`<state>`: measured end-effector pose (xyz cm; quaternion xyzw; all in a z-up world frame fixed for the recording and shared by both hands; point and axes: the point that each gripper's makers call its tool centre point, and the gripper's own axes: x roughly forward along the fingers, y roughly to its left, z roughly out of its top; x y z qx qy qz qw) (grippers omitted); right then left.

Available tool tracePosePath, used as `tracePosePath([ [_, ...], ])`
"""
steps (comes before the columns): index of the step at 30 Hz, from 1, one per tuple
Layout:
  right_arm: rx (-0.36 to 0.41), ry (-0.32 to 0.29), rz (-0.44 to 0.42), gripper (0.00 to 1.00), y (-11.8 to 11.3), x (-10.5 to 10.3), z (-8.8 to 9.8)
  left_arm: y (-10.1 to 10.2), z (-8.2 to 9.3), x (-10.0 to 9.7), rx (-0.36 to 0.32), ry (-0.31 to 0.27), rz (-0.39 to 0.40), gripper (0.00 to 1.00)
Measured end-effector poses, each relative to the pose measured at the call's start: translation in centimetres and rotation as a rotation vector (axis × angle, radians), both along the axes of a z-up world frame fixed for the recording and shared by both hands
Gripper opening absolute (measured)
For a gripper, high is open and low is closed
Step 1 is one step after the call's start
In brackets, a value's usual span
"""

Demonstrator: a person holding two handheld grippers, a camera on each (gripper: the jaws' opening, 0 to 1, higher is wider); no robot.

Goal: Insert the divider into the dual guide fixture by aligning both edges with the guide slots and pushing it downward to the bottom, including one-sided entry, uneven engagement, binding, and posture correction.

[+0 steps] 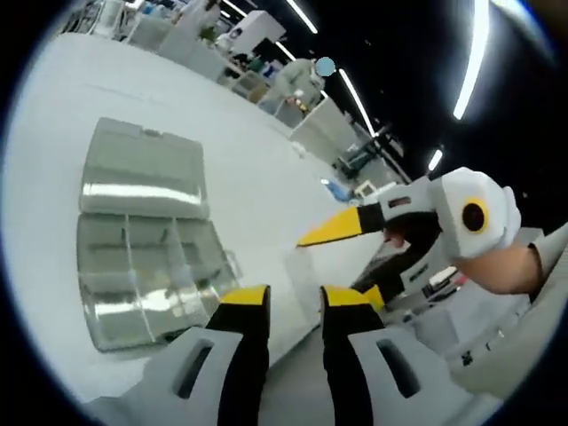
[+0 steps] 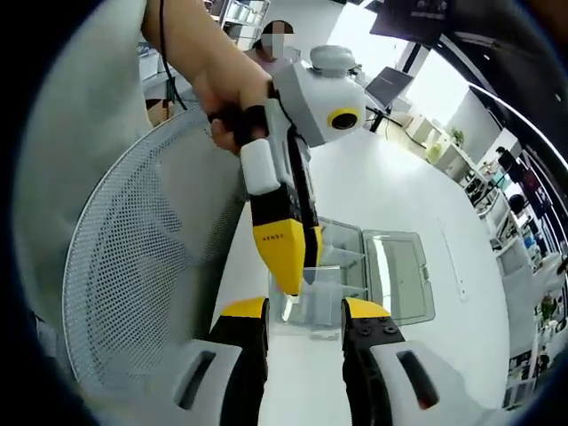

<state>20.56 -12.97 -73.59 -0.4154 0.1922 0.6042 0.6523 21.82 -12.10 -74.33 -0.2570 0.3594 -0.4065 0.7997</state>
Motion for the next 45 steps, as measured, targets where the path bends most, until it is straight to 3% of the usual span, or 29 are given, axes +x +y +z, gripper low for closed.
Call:
tracePosePath([
  [32, -0.001, -0.026, 0.012, 0.28, 0.4, 0.1, 0.4, -0.3, 1.0, 0.2, -0.195, 0.139, 0.071, 0.00],
  [39, -0.005, -0.030, 0.009, 0.27, 0.4, 0.3, 0.7, -0.3, 1.1, 0.3, -0.204, 0.138, 0.071, 0.00],
  [45, -0.003, -0.028, 0.006, 0.25, 0.4, 0.7, 1.1, 0.1, 1.6, 0.4, -0.202, 0.096, 0.055, 0.00],
])
